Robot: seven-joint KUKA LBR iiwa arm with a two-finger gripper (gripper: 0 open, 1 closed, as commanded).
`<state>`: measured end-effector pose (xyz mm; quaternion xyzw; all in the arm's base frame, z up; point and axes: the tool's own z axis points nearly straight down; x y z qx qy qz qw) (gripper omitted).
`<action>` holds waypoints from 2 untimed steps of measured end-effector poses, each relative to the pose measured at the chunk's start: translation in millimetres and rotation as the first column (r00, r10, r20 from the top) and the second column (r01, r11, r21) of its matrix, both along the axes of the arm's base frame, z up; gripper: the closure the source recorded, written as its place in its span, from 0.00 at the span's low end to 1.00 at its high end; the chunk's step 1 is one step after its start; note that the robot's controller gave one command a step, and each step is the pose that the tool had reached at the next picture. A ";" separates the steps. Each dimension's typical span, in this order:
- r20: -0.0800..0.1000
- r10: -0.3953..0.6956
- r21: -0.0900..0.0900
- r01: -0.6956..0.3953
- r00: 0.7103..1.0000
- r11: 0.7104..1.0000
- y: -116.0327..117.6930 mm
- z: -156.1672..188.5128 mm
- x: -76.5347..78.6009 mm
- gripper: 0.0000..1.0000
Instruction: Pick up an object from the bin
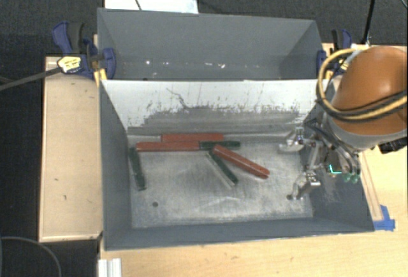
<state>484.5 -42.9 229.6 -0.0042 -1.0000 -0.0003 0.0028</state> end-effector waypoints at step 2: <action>0.016 0.024 -0.002 -0.024 1.000 1.000 0.4 -53.8 22.9 0.00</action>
Offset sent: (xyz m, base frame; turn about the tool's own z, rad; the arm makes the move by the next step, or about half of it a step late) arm 0.0535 0.0014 -0.1596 -0.0682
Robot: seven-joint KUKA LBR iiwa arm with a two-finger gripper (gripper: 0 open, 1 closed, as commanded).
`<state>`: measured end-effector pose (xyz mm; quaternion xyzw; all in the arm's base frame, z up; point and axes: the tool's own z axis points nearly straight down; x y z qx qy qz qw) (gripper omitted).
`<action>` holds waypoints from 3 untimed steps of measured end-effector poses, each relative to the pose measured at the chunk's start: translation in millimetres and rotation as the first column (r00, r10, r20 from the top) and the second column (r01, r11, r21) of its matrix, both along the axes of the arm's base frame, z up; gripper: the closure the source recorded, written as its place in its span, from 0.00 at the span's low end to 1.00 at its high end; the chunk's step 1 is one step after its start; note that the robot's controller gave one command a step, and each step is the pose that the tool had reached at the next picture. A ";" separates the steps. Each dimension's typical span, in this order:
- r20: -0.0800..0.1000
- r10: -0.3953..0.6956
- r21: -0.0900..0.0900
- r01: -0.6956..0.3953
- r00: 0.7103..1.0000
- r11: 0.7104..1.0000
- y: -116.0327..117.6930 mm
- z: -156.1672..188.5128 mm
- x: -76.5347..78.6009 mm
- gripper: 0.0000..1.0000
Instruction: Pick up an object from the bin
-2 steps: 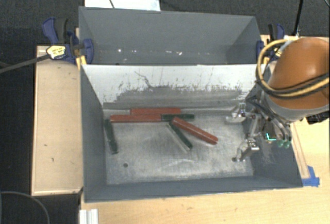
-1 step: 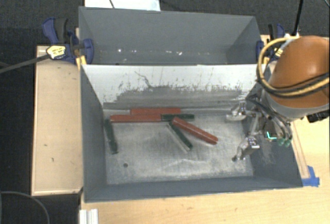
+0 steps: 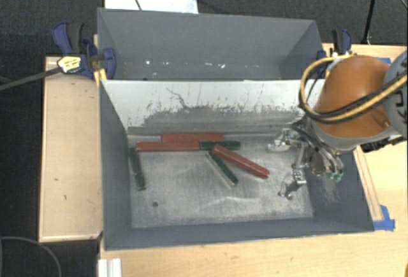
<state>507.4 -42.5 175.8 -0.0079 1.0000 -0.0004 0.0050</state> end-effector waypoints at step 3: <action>0.000 0.112 -0.001 -0.112 0.994 0.994 -12.6 95.4 42.1 1.00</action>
Offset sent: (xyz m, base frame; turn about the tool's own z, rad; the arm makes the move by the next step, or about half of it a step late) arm 0.0000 0.0000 0.0000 0.0000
